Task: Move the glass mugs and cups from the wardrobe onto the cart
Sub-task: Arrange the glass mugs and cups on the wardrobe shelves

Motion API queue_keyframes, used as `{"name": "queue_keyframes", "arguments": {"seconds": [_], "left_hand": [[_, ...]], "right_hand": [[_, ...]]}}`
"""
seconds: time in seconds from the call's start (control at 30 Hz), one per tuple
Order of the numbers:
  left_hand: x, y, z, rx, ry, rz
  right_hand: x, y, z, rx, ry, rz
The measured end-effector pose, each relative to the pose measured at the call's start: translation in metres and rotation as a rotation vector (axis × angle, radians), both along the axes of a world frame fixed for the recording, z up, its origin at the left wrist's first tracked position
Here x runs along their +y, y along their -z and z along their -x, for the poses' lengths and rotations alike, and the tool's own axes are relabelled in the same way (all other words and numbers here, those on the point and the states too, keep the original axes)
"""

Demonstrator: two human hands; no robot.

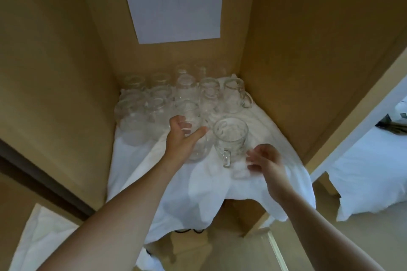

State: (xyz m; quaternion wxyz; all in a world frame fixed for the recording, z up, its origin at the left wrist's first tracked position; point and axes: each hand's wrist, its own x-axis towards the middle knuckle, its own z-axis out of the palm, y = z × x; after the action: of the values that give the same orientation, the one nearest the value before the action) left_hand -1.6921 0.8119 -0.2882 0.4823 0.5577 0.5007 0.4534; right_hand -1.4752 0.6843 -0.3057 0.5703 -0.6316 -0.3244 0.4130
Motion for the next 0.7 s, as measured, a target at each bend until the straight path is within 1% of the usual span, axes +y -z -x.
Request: {"name": "queue_keyframes", "arguments": {"seconds": [0.03,0.13,0.2,0.33,0.4,0.57,0.6,0.63,0.7], "left_hand": [[0.001,0.000,0.000,-0.005,-0.017,0.007],[0.002,0.000,0.001,-0.009,-0.041,0.014],[0.000,0.001,0.001,-0.024,-0.053,0.016],[-0.002,0.001,-0.001,-0.038,-0.082,0.016],[-0.002,0.000,-0.004,-0.020,-0.085,0.017],[-0.004,0.002,-0.006,-0.016,-0.113,0.005],[-0.004,0.003,-0.006,-0.010,-0.116,0.003],[-0.003,0.003,-0.006,-0.006,-0.119,0.003],[-0.003,0.001,-0.008,0.005,-0.125,0.004]], "right_hand": [[0.007,0.001,-0.003,-0.047,-0.044,0.019],[0.032,0.003,0.001,-0.253,-0.272,0.078],[0.043,0.006,0.003,-0.315,-0.356,0.086],[0.045,0.006,0.000,-0.231,-0.366,0.098],[0.042,0.002,-0.002,-0.176,-0.319,0.092],[0.036,-0.018,-0.019,0.118,-0.218,0.009],[0.036,-0.024,-0.024,0.153,-0.184,0.001],[0.038,-0.029,-0.030,0.156,-0.161,-0.002],[0.043,-0.041,-0.037,0.072,-0.149,0.009]]}}
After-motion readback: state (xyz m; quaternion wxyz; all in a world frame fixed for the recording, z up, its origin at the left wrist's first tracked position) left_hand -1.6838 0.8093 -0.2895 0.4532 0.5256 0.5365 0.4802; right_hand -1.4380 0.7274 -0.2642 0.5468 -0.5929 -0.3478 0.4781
